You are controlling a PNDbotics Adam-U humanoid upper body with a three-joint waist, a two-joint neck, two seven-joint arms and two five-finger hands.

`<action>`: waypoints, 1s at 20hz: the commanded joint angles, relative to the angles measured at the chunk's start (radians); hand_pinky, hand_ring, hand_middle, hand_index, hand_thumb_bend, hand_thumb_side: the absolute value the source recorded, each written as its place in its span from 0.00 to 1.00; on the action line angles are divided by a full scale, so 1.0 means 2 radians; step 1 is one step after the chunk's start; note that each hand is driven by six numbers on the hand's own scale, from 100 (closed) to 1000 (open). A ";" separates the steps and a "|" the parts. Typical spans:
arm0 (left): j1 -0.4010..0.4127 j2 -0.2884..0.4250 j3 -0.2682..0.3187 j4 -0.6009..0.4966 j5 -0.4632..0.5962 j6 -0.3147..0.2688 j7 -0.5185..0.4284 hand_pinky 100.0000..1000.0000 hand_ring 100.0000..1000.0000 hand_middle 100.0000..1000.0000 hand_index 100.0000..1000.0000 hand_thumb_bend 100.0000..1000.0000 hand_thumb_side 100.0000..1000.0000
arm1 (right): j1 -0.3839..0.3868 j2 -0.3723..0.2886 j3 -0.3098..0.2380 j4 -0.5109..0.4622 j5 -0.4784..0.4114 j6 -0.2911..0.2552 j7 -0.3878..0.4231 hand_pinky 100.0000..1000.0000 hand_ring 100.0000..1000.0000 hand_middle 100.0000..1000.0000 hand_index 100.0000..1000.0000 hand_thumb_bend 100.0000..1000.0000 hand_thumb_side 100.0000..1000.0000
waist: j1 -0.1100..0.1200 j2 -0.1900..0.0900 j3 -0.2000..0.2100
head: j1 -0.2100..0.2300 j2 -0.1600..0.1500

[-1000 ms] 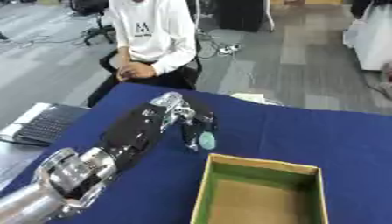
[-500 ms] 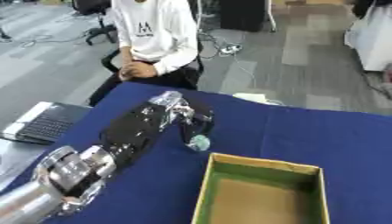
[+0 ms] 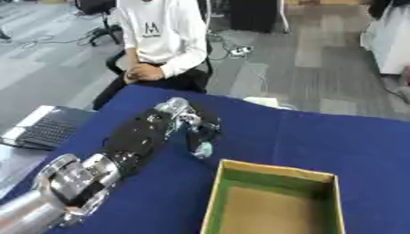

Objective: Pick up objects on the table and place them in the box.

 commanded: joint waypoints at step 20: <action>0.002 0.027 -0.008 -0.027 0.076 -0.095 -0.135 0.23 0.34 0.55 0.67 1.00 0.27 | 0.004 -0.003 0.001 -0.008 0.003 -0.146 -0.145 0.06 0.18 0.20 0.34 0.00 1.00 | -0.003 -0.008 0.003 | 0.005 0.002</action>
